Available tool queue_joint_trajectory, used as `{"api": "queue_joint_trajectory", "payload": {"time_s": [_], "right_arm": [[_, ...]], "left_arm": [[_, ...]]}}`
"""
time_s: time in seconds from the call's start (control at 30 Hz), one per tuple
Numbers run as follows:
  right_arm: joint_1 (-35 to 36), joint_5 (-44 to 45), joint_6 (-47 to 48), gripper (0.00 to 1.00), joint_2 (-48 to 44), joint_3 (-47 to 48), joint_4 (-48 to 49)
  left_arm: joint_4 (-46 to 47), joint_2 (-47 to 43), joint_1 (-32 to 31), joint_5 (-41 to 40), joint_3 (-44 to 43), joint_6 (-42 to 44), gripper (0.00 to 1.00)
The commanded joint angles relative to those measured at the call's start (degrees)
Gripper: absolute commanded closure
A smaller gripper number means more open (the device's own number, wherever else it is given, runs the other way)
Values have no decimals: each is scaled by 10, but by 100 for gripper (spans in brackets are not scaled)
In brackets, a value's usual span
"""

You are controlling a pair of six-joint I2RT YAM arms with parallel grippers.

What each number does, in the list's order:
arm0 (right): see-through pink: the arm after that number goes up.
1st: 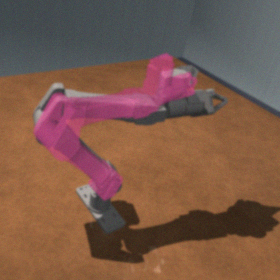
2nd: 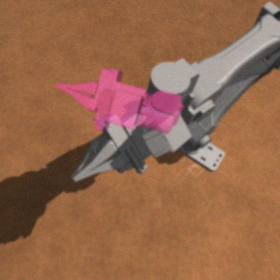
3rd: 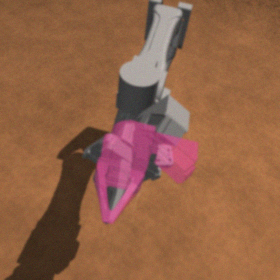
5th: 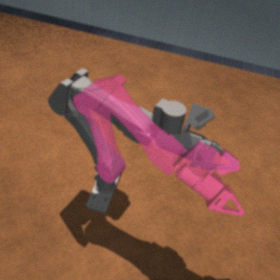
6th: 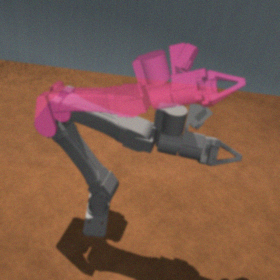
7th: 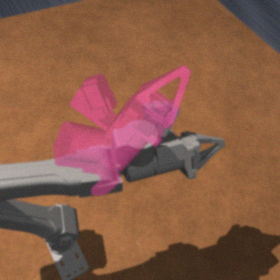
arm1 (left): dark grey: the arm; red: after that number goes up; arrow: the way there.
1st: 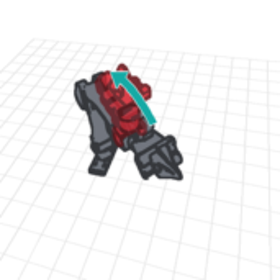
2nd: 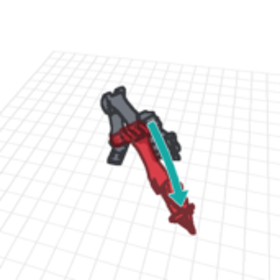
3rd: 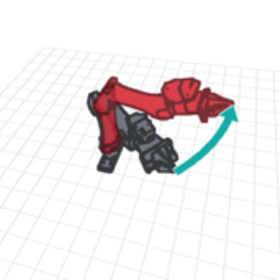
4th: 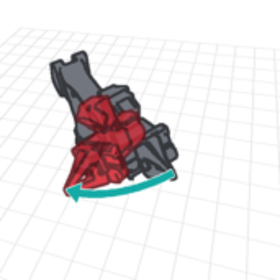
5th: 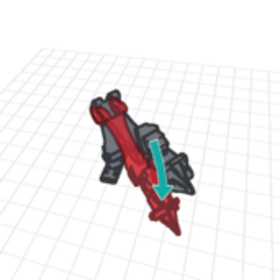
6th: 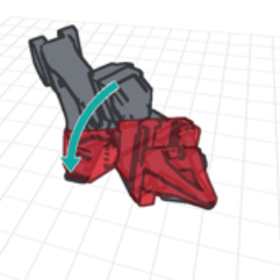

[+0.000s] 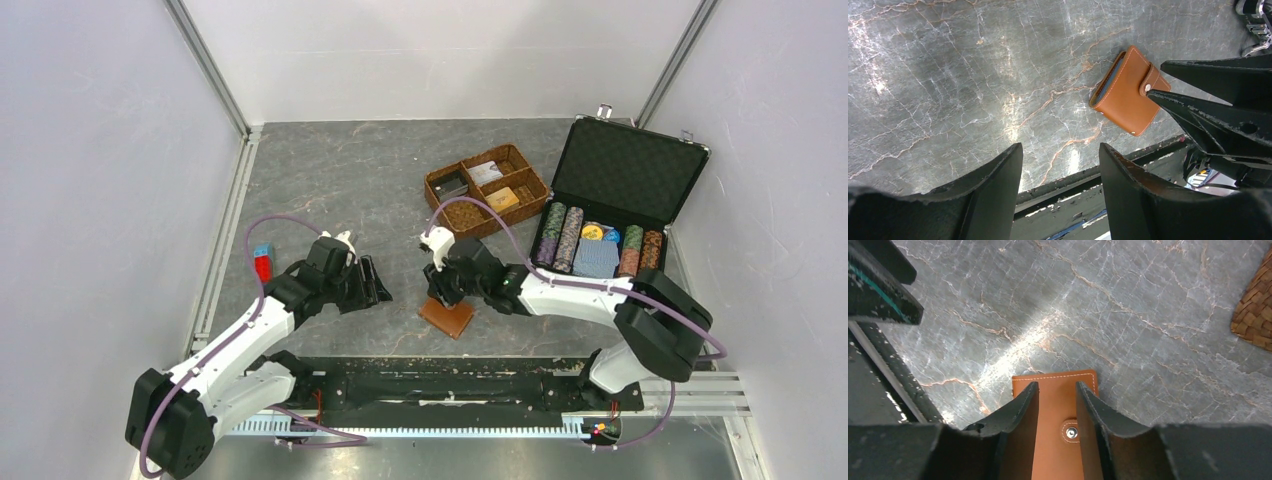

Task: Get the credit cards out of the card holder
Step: Open the card holder at the center of the board.

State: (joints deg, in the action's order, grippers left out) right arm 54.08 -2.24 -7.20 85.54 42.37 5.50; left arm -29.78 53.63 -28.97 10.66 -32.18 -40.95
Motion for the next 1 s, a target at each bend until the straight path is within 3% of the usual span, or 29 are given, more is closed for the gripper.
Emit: {"api": "queue_joint_trajectory", "payload": {"time_s": [0.0, 0.27, 0.97], "right_arm": [[-12, -44, -55, 66, 31, 50, -97], [-14, -11, -115, 67, 39, 79, -155], [7, 44, -54, 61, 28, 33, -162]], "left_arm": [[22, 4, 1, 6, -1, -14, 35], [16, -5, 0, 4, 3, -12, 35], [17, 4, 0, 4, -1, -12, 35]]}}
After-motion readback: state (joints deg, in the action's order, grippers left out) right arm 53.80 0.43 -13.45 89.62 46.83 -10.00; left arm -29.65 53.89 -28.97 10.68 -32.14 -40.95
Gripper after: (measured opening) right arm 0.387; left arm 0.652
